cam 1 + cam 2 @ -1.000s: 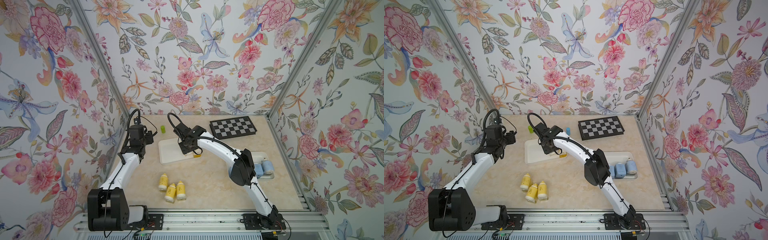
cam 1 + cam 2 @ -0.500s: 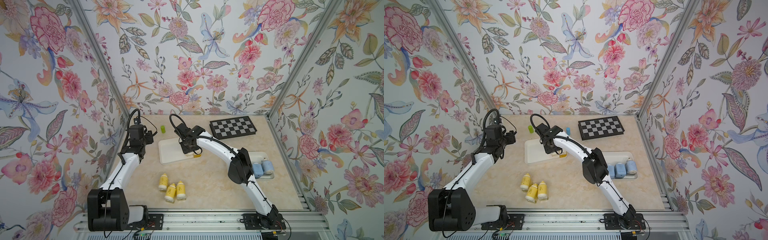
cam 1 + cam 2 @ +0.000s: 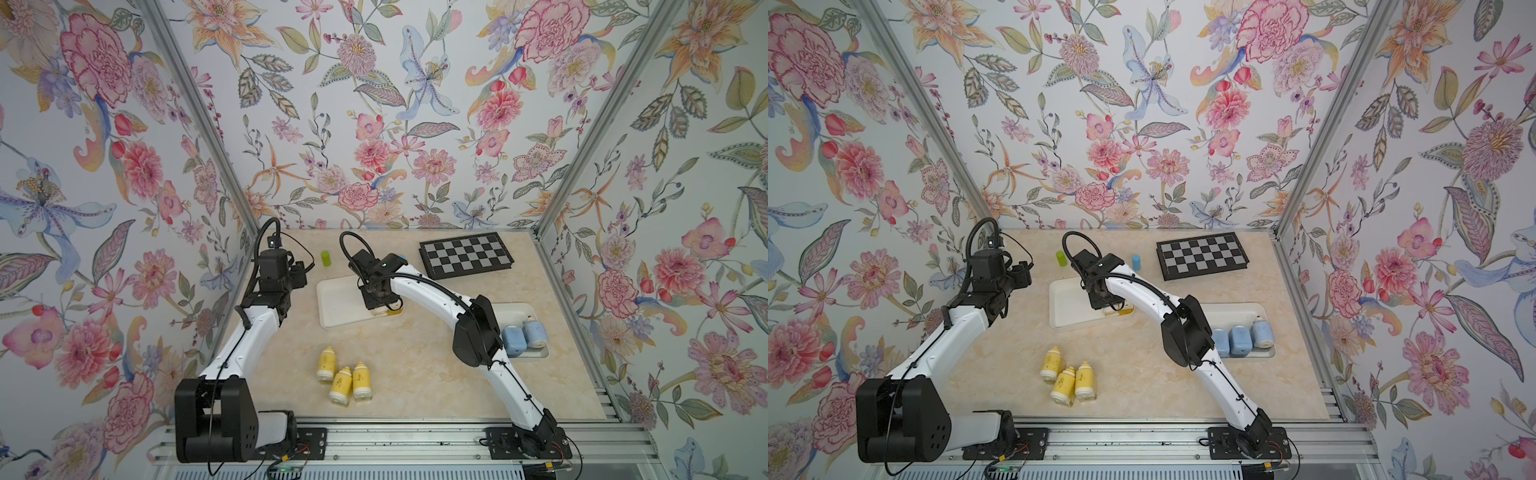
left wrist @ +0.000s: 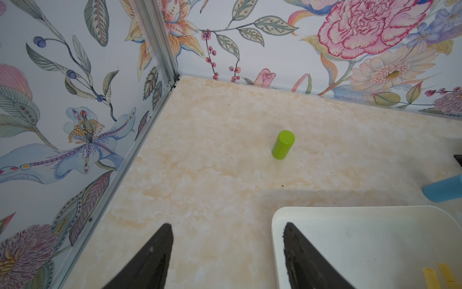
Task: Place the pencil sharpeners by color into the storage box
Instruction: Place the pencil sharpener in the storage box.
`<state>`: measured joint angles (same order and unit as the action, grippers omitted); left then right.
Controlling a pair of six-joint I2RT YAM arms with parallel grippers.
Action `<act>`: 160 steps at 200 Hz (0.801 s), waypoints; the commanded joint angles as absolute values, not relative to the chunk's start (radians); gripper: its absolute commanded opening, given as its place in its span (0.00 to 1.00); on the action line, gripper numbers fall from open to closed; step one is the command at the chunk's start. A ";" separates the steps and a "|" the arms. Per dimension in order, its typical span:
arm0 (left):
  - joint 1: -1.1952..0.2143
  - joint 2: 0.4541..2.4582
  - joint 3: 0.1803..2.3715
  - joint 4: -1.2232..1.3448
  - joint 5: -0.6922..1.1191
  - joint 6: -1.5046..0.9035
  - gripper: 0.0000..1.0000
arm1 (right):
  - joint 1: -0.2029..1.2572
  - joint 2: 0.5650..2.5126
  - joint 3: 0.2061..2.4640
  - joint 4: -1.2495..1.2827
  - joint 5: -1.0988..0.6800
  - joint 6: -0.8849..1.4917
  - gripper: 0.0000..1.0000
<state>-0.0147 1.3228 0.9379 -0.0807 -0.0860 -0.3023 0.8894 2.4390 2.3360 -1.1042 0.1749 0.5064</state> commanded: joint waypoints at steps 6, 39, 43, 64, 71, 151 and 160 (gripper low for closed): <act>-0.025 1.301 0.928 -0.068 -0.094 -0.284 0.72 | 0.884 2.456 2.367 -1.120 0.178 0.529 0.32; -0.025 1.303 0.927 -0.068 -0.091 -0.284 0.72 | 0.883 2.468 2.378 -1.118 0.175 0.536 0.33; -0.026 1.304 0.928 -0.068 -0.092 -0.284 0.72 | 0.883 2.470 2.378 -1.118 0.174 0.537 0.33; -0.026 1.303 0.928 -0.067 -0.091 -0.284 0.72 | 0.880 2.478 2.384 -1.118 0.169 0.539 0.36; -0.026 1.304 0.927 -0.067 -0.091 -0.284 0.72 | 0.879 2.480 2.386 -1.118 0.168 0.539 0.36; -0.026 1.304 0.927 -0.066 -0.092 -0.283 0.72 | 0.879 2.499 2.398 -1.118 0.161 0.546 0.42; -0.026 1.304 0.928 -0.066 -0.093 -0.282 0.72 | 0.879 2.502 2.399 -1.117 0.161 0.547 0.43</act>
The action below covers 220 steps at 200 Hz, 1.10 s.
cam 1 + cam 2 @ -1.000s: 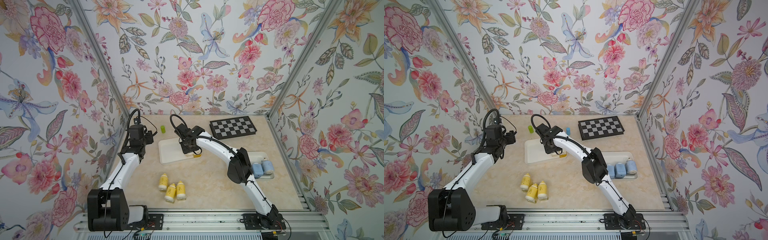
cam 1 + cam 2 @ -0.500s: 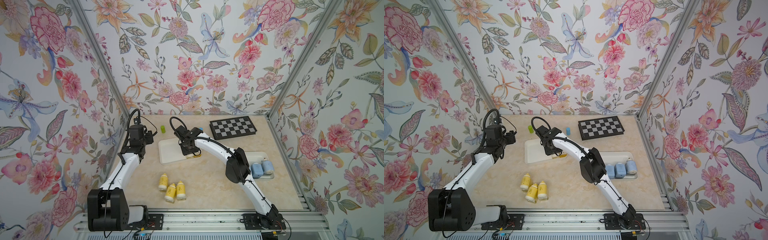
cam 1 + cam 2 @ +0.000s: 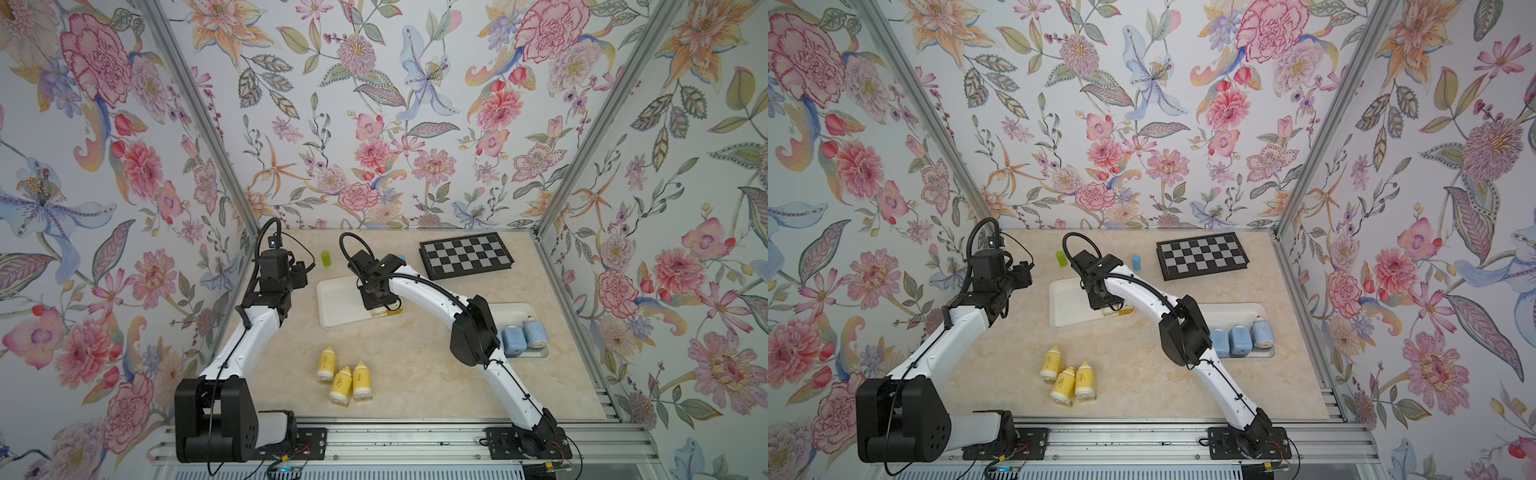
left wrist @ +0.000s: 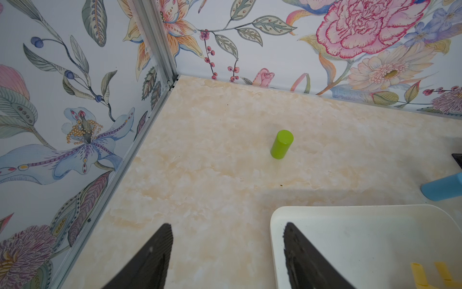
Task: Place the pencil sharpeners by color into the storage box
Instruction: Place the pencil sharpener in the storage box.
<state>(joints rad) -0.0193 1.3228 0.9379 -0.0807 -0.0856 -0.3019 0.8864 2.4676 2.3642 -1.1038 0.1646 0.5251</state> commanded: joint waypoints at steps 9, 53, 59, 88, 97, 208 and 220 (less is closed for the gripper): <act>-0.026 1.304 0.928 -0.066 -0.094 -0.283 0.72 | 0.879 2.503 2.399 -1.117 0.161 0.548 0.43; -0.026 1.304 0.928 -0.066 -0.094 -0.283 0.72 | 0.879 2.513 2.403 -1.117 0.156 0.554 0.49; -0.026 1.304 0.928 -0.066 -0.095 -0.282 0.72 | 0.879 2.513 2.404 -1.117 0.156 0.555 0.50; -0.026 1.305 0.928 -0.067 -0.093 -0.281 0.72 | 0.878 2.514 2.405 -1.117 0.156 0.555 0.52; -0.026 1.304 0.928 -0.067 -0.093 -0.281 0.72 | 0.879 2.514 2.405 -1.117 0.156 0.557 0.54; -0.026 1.299 0.926 -0.065 -0.090 -0.284 0.73 | 0.882 2.498 2.421 -1.118 0.158 0.557 0.56; -0.026 1.299 0.926 -0.066 -0.089 -0.284 0.73 | 0.882 2.486 2.419 -1.118 0.160 0.556 0.56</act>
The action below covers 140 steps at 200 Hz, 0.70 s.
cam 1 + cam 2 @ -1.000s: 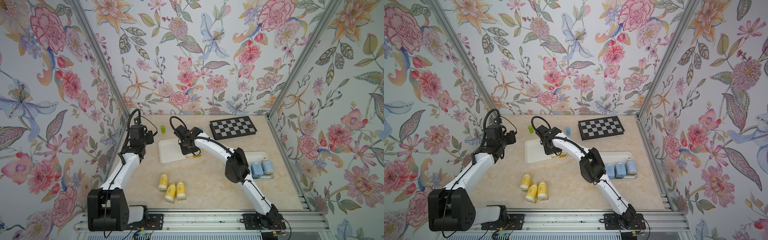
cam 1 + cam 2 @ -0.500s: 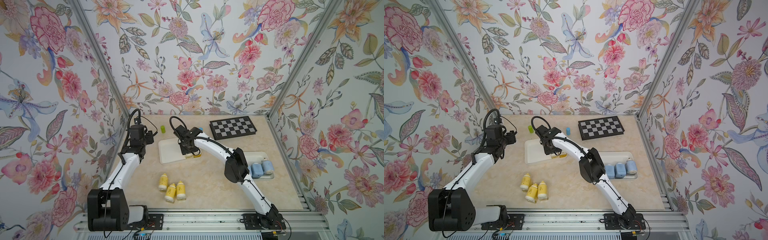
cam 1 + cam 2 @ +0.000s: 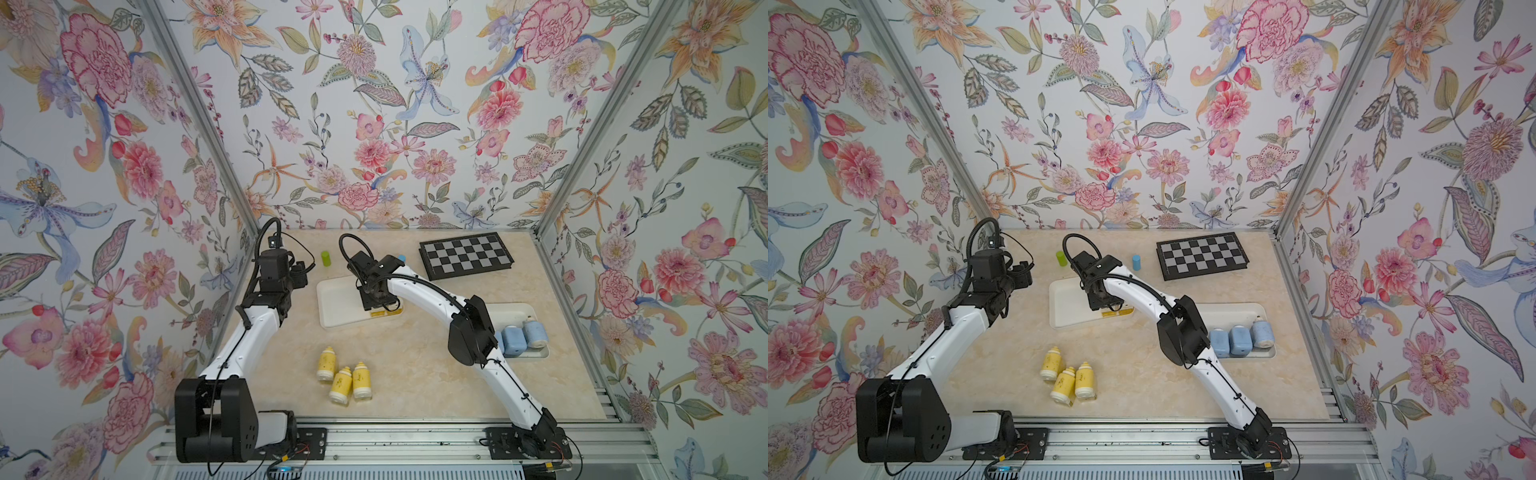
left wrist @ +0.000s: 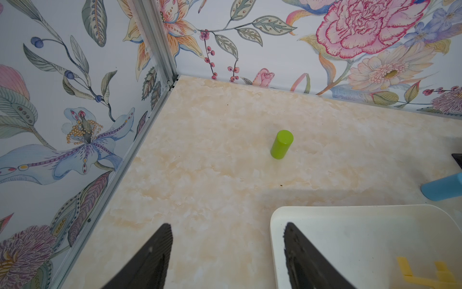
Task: Place the pencil sharpeners by color into the storage box
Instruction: Place the pencil sharpener in the storage box.
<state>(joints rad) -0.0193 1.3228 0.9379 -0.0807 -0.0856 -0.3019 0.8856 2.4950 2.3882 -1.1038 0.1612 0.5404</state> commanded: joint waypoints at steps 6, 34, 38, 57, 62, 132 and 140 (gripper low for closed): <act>-0.026 1.299 0.927 -0.064 -0.089 -0.284 0.73 | 0.883 2.479 2.418 -1.118 0.162 0.556 0.56; -0.028 1.301 0.925 -0.066 -0.087 -0.284 0.73 | 0.884 2.444 2.408 -1.118 0.179 0.551 0.56; -0.026 1.301 0.925 -0.065 -0.087 -0.285 0.73 | 0.885 2.439 2.404 -1.118 0.181 0.551 0.56; -0.027 1.301 0.925 -0.065 -0.088 -0.286 0.73 | 0.887 2.413 2.386 -1.118 0.194 0.549 0.57; -0.029 1.301 0.925 -0.065 -0.088 -0.286 0.73 | 0.889 2.407 2.380 -1.119 0.199 0.548 0.57; -0.031 1.296 0.923 -0.064 -0.099 -0.281 0.75 | 0.903 2.255 2.283 -1.117 0.234 0.524 0.58; -0.032 1.298 0.923 -0.064 -0.099 -0.281 0.75 | 0.907 2.233 2.269 -1.117 0.242 0.517 0.58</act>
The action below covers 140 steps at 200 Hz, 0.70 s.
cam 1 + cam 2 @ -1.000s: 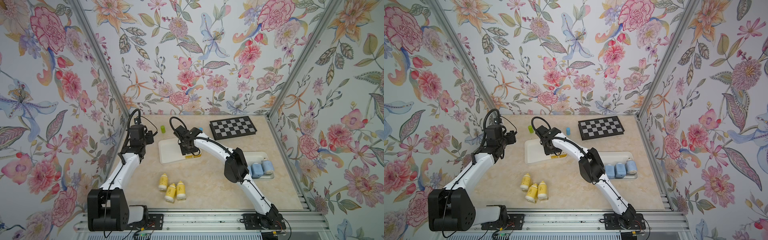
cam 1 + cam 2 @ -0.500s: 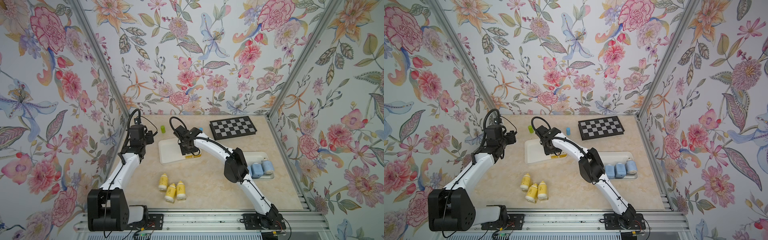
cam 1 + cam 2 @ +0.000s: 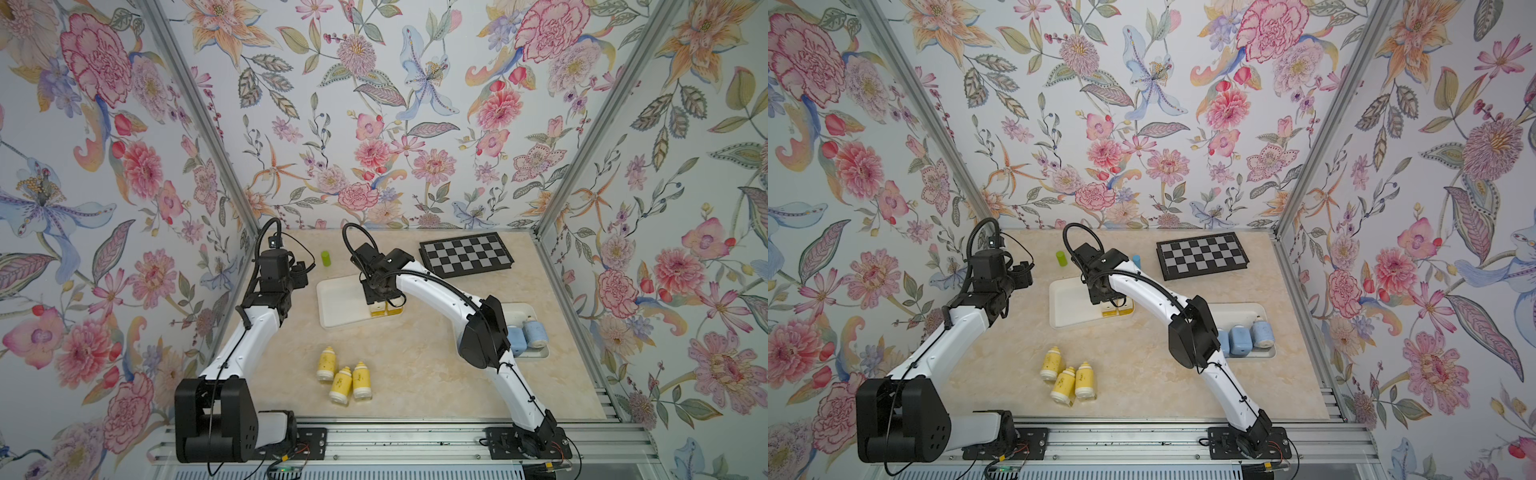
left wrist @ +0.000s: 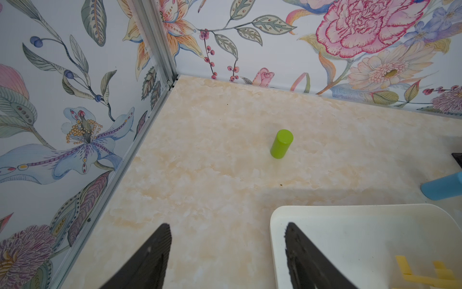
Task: Place the pencil sharpeners by color into the storage box
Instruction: Place the pencil sharpener in the storage box.
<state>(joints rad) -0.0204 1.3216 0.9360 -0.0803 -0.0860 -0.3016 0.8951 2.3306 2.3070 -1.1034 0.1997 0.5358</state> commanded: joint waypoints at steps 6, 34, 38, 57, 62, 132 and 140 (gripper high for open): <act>-0.031 1.299 0.923 -0.065 -0.100 -0.281 0.75 | 0.907 2.216 2.259 -1.117 0.246 0.512 0.58; -0.031 1.299 0.926 -0.068 -0.090 -0.282 0.75 | 0.904 2.123 2.164 -1.092 0.270 0.490 0.59; -0.032 1.299 0.927 -0.069 -0.091 -0.282 0.75 | 0.903 2.107 2.146 -1.085 0.274 0.486 0.59; -0.032 1.297 0.928 -0.071 -0.088 -0.285 0.76 | 0.883 2.031 2.042 -1.038 0.272 0.477 0.59; -0.032 1.298 0.929 -0.072 -0.087 -0.287 0.76 | 0.875 2.011 2.013 -1.025 0.267 0.476 0.59; -0.063 1.296 1.011 -0.204 -0.044 -0.367 0.76 | 0.726 1.746 1.589 -0.835 0.178 0.469 0.60; -0.078 1.281 1.020 -0.236 -0.050 -0.376 0.76 | 0.705 1.726 1.557 -0.822 0.167 0.462 0.60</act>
